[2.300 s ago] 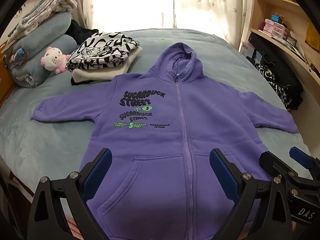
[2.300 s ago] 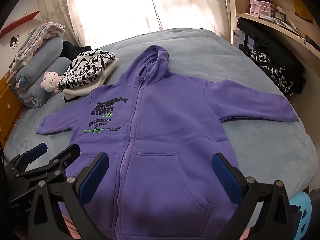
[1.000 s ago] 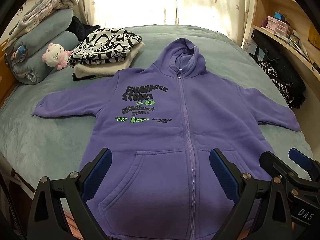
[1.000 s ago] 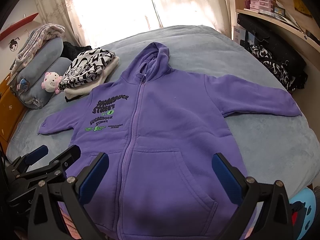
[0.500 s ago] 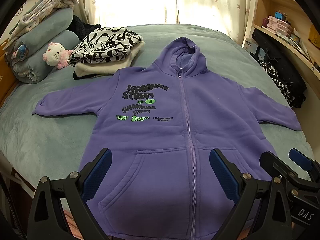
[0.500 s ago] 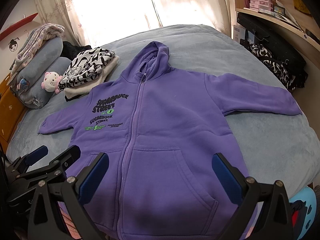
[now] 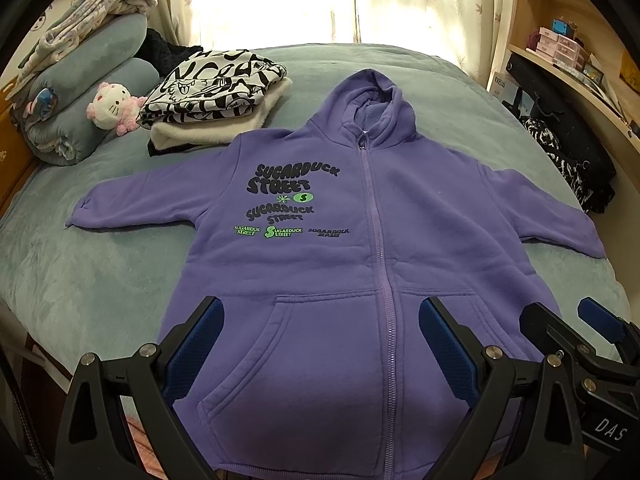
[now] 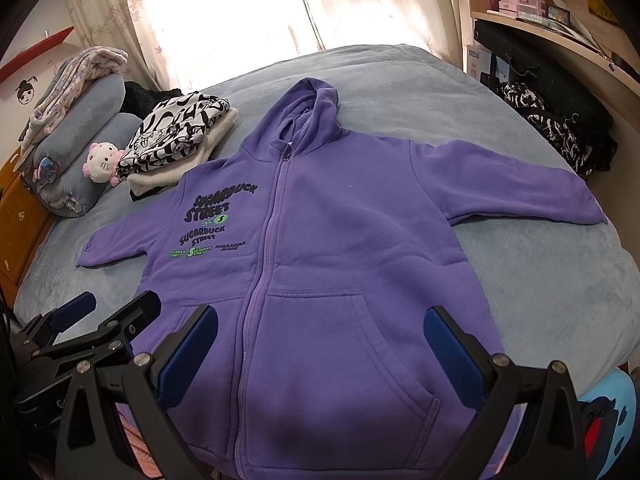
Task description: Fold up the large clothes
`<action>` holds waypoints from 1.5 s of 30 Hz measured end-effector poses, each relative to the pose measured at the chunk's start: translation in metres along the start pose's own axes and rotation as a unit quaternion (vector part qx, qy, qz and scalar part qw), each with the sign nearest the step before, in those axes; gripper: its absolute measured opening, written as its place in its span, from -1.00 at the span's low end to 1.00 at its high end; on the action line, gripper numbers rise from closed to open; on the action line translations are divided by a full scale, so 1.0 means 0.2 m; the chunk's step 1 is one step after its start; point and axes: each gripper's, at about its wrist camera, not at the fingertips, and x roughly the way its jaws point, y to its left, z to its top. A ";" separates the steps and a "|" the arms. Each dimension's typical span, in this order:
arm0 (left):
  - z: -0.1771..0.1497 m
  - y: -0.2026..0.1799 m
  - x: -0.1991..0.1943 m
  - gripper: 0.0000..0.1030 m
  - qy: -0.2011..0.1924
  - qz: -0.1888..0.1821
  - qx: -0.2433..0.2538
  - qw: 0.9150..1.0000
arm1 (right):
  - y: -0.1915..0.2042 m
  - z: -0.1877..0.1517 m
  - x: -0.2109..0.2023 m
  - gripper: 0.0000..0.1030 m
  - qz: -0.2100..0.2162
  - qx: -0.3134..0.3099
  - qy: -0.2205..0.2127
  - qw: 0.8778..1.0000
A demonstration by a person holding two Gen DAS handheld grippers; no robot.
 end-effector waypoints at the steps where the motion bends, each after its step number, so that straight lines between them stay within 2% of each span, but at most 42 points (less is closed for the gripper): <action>1: 0.00 0.00 0.00 0.89 0.000 0.000 0.000 1.000 | 0.00 0.00 0.00 1.00 0.000 0.000 0.000 1.000; 10: 0.04 -0.05 0.01 0.89 -0.002 0.001 0.013 1.000 | -0.01 0.02 0.01 1.00 0.000 -0.003 0.000 1.000; 16: 0.13 -0.11 -0.01 0.89 -0.022 -0.004 0.024 0.999 | -0.03 0.05 -0.03 1.00 -0.002 -0.009 -0.022 1.000; 27: 0.37 -0.35 -0.05 0.89 -0.067 -0.031 0.075 0.994 | -0.21 0.32 -0.09 1.00 -0.014 0.008 -0.045 0.999; 34: 0.52 -0.55 -0.05 0.89 -0.113 -0.043 0.101 0.988 | -0.36 0.45 -0.12 1.00 -0.091 -0.017 -0.077 0.993; 40: 0.62 -0.69 -0.01 0.89 -0.152 -0.055 0.103 0.982 | -0.49 0.54 -0.16 1.00 -0.185 -0.050 -0.129 0.973; 42: 0.65 -0.74 0.04 0.89 -0.153 -0.066 0.106 0.980 | -0.57 0.58 -0.16 1.00 -0.194 -0.034 -0.135 0.971; 45: 0.68 -0.83 0.13 0.89 -0.155 -0.060 0.124 0.978 | -0.73 0.61 -0.15 1.00 -0.183 0.006 -0.140 0.973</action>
